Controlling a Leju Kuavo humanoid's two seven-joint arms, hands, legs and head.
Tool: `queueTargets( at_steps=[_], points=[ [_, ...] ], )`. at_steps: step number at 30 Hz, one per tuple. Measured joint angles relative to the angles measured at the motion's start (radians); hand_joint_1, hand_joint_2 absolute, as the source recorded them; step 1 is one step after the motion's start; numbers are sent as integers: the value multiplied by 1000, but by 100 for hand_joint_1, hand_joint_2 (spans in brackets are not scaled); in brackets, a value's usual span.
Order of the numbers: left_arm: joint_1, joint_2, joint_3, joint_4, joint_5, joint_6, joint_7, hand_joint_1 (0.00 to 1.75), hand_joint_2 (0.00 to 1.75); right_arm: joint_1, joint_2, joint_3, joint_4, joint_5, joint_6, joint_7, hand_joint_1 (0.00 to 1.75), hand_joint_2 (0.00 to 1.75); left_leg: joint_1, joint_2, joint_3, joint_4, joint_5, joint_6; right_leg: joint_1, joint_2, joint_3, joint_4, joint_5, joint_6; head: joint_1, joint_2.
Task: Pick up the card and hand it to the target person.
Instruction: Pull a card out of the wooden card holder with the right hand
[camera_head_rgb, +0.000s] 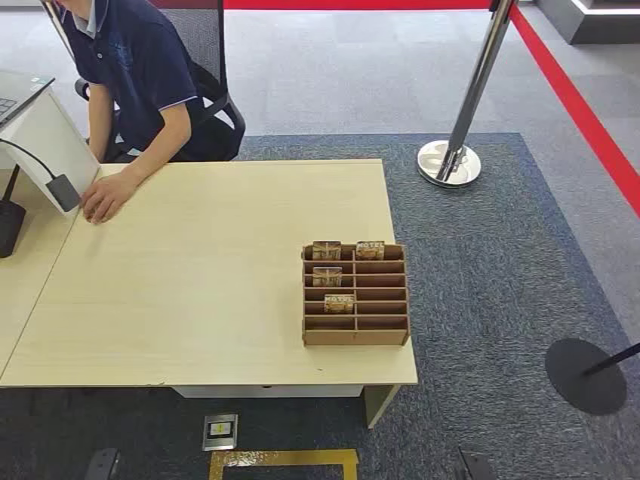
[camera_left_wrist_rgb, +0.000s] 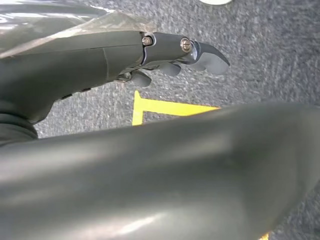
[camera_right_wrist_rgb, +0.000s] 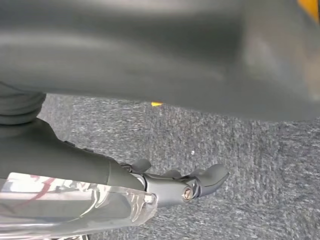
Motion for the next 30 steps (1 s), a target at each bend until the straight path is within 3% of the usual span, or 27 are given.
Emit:
queueTargets(
  at_steps=[7, 19, 24, 30],
  points=[
    [-28, -22, 136, 23, -129, 9, 6, 0, 0, -28, 17, -91, 18, 62, -2, -76, 0, 0, 0, 0, 0, 0, 0, 0, 0, 0, 0, 0, 0, 0, 0, 0],
    [-71, -69, 384, 65, -315, 40, 18, 0, 0, -121, 62, -230, 2, 138, 34, -365, 0, 0, 0, 0, 0, 0, 0, 0, 0, 0, 1, 0, 0, 0, 0, 0],
    [-85, -85, 472, 79, -374, 50, 18, 0, 0, -135, 96, -238, -94, 129, 58, -477, 0, 0, 0, 0, 0, 0, 0, 0, 0, 0, 1, 0, 1, 0, 0, 0],
    [-96, -98, 535, 90, -413, 57, 16, 0, 0, -130, 118, -179, -264, 78, 64, -527, 0, 0, 0, 0, 1, 0, 1, 0, 0, 0, 1, 0, 1, 0, 0, 0]
  ],
)
